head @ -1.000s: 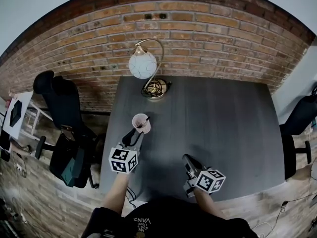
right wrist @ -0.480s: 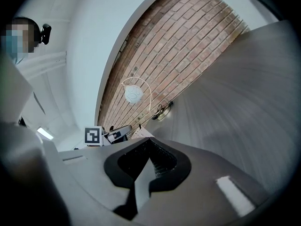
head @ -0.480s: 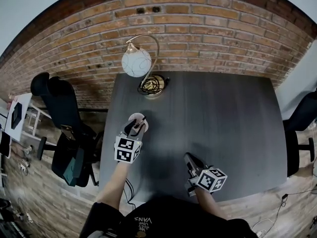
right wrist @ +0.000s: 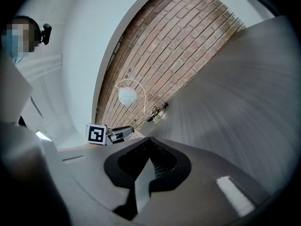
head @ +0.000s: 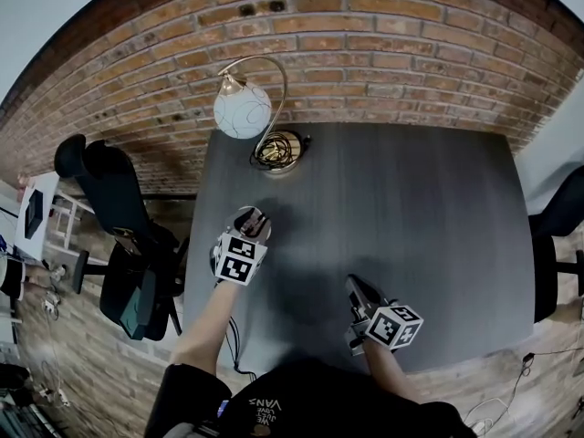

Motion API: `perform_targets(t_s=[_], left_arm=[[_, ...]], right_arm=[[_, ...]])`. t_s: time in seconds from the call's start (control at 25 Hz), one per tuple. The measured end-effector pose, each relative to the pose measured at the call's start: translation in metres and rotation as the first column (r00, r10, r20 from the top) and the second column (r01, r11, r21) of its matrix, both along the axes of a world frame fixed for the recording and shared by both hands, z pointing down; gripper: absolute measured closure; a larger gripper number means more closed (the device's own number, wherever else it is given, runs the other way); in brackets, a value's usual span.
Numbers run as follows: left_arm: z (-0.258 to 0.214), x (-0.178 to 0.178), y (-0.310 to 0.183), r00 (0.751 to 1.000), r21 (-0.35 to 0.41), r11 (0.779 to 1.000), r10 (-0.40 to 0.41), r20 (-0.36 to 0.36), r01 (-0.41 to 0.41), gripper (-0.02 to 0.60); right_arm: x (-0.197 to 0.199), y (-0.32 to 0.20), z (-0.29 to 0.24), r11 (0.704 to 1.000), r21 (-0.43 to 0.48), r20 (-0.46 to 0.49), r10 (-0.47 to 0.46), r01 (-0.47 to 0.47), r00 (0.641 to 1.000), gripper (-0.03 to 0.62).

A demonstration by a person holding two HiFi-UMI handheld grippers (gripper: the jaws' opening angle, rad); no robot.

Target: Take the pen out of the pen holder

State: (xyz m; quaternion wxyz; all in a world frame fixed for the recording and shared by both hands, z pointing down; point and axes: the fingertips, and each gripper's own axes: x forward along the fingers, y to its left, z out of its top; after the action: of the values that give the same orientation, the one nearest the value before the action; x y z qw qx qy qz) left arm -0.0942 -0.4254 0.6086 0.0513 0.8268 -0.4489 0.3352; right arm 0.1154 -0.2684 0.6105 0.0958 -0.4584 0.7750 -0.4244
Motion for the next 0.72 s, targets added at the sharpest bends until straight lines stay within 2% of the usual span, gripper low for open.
perform_targets(t_s=[0.24, 0.36, 0.48, 0.72], left_arm=[[0.012, -0.001, -0.006, 0.999, -0.041, 0.999, -0.01, 0.037, 0.012, 0.41], [0.014, -0.002, -0.008, 0.999, -0.051, 0.998, -0.026, 0.032, 0.027, 0.42], [0.012, -0.003, -0.009, 0.999, -0.048, 0.998, -0.034, 0.023, 0.036, 0.474], [0.004, -0.003, -0.012, 0.998, -0.015, 0.998, -0.059, -0.005, 0.059, 0.494]], right_arm=[[0.001, -0.009, 0.005, 1.0, -0.011, 0.01, -0.01, 0.01, 1.0, 0.594], [0.0, -0.011, 0.007, 1.0, -0.015, 0.01, -0.019, 0.019, 1.0, 0.594], [0.0, -0.013, 0.008, 1.0, -0.016, 0.01, -0.026, 0.026, 1.0, 0.594], [-0.001, -0.014, 0.008, 0.999, -0.01, 0.012, -0.03, 0.031, 0.999, 0.594]])
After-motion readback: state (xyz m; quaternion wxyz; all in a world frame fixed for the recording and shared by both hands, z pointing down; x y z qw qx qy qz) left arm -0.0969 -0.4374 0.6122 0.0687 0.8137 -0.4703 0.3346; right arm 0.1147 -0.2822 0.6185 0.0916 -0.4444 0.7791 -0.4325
